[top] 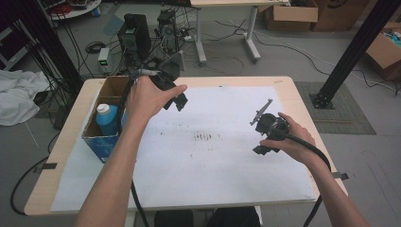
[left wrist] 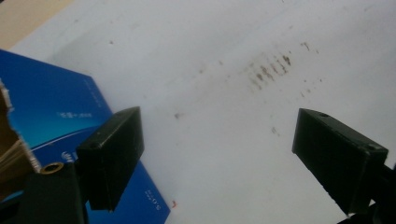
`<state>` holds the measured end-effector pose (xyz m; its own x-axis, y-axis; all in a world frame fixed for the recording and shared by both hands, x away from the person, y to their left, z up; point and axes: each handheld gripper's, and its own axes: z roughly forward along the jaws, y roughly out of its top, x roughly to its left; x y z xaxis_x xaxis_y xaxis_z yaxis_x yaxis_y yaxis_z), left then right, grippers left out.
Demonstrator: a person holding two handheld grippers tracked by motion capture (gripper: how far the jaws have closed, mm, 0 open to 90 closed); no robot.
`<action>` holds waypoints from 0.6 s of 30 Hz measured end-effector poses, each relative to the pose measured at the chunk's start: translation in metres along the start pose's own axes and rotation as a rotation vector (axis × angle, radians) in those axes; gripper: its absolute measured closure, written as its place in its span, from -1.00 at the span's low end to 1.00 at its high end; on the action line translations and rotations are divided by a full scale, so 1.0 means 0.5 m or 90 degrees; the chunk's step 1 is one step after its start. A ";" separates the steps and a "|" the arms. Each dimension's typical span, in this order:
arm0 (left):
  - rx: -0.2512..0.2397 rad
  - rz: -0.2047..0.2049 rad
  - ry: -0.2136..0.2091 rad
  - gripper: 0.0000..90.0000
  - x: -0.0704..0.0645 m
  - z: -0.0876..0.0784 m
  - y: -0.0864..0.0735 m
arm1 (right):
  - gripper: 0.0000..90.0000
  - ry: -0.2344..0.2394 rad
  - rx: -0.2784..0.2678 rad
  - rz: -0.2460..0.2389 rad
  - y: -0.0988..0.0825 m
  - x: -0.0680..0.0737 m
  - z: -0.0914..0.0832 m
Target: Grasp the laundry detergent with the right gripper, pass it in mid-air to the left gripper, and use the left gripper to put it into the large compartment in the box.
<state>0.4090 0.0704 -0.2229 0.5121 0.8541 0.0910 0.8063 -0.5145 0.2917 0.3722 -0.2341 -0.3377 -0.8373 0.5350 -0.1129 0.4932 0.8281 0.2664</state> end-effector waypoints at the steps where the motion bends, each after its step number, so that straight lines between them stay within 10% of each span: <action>1: 0.003 0.009 -0.001 -0.61 -0.006 0.007 0.000 | -0.60 -0.001 -0.001 -0.002 -0.001 -0.001 -0.001; 18: 0.044 0.067 -0.024 -0.61 -0.052 0.106 -0.033 | -0.60 -0.019 -0.006 0.002 0.028 0.003 -0.022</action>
<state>0.3979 0.0525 -0.2805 0.6042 0.7927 0.0809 0.7657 -0.6057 0.2164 0.3751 -0.2234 -0.3236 -0.8277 0.5431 -0.1410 0.4938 0.8245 0.2763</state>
